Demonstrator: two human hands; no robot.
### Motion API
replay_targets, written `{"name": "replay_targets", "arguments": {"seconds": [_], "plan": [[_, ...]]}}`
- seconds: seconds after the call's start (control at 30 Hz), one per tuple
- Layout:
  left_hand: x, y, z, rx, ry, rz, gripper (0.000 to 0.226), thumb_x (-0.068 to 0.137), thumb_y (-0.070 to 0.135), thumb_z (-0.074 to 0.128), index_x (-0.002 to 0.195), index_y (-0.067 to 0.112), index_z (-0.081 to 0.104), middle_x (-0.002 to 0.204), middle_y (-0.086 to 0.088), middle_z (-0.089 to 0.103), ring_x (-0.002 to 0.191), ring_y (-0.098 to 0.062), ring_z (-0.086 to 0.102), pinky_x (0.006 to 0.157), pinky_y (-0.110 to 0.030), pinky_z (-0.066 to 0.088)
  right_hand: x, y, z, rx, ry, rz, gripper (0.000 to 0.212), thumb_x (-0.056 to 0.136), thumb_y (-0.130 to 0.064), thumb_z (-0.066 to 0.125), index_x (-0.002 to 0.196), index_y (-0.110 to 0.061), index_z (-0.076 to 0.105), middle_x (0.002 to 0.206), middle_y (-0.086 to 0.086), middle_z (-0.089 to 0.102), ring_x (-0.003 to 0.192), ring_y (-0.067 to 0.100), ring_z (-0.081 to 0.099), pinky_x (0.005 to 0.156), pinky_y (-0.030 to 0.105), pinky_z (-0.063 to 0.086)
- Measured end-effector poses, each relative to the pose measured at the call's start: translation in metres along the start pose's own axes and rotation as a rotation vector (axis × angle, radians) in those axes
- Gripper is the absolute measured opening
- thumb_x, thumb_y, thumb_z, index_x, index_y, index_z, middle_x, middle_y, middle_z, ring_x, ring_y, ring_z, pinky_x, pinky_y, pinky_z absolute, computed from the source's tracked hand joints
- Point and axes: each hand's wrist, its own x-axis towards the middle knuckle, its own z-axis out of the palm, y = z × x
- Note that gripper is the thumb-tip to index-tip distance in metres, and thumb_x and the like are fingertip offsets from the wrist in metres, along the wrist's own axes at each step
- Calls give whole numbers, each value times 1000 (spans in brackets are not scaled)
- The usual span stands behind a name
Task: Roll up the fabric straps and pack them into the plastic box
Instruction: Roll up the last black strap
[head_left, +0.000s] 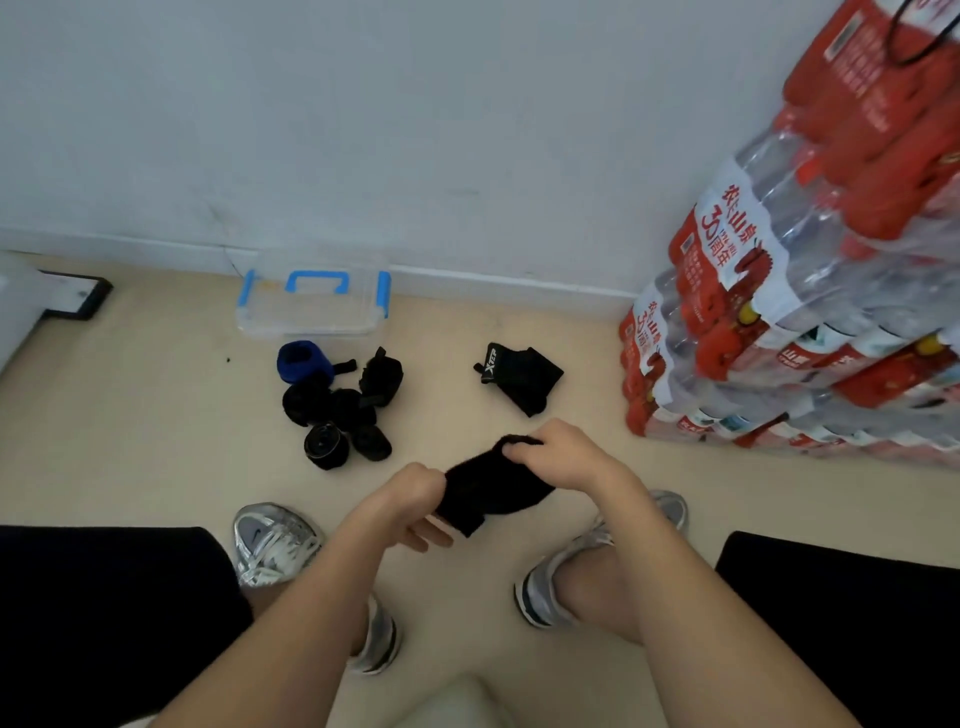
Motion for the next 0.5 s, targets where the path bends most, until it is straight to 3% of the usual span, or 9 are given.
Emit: {"name": "replay_targets", "arguments": {"seconds": [0.07, 0.13, 0.17, 0.23, 0.33, 0.4, 0.5], "plan": [[-10, -5, -7, -63, -60, -39, 43, 105, 21, 38, 118, 5, 76, 98, -12, 84, 87, -31, 83, 87, -49, 67, -6, -7, -3, 41, 37, -27, 44, 95, -45, 71, 62, -19, 59, 65, 0, 59, 59, 14, 54, 58, 31, 36], [-18, -10, -13, -17, -64, -78, 39, 105, 28, 47, 128, 4, 68, 96, -13, 84, 84, -31, 84, 81, -50, 69, -12, -14, -4, 84, 23, -92, 37, 95, -29, 70, 59, -21, 64, 63, 0, 60, 56, 11, 52, 60, 32, 39], [-21, -12, -15, 59, -18, -80, 42, 102, 32, 54, 133, 5, 59, 99, -12, 83, 81, -29, 84, 79, -49, 69, -15, -18, -3, 100, 6, -127, 32, 94, -18, 67, 63, -23, 71, 67, 2, 67, 59, 12, 55, 64, 33, 43], [-27, -14, -17, 253, 141, -52, 69, 90, 45, 72, 140, 6, 45, 115, -11, 74, 85, -27, 83, 81, -44, 68, -21, -25, -5, 107, -6, -178, 36, 91, -1, 58, 80, -23, 85, 86, 5, 80, 77, 21, 71, 74, 32, 54], [-30, -10, -14, 513, 346, 142, 110, 80, 58, 84, 160, 8, 29, 149, -16, 48, 132, -35, 60, 102, -42, 56, -26, -38, -14, 57, 23, -248, 51, 84, 8, 51, 83, -28, 88, 90, 0, 82, 87, 17, 75, 78, 29, 58], [-31, -4, -10, 491, 281, 390, 104, 84, 45, 85, 167, 19, 29, 161, -11, 36, 148, -31, 42, 119, -42, 43, -29, -45, -22, 71, -3, -287, 61, 81, 12, 49, 84, -35, 87, 98, -3, 82, 88, 13, 73, 74, 21, 56], [-38, 1, 0, 176, 98, 586, 83, 85, 17, 88, 154, 30, 45, 153, 10, 49, 143, -10, 47, 119, -29, 36, -36, -49, -34, 125, -116, -347, 67, 77, 17, 54, 96, -38, 87, 105, -10, 82, 95, 4, 73, 79, 15, 56]]}}
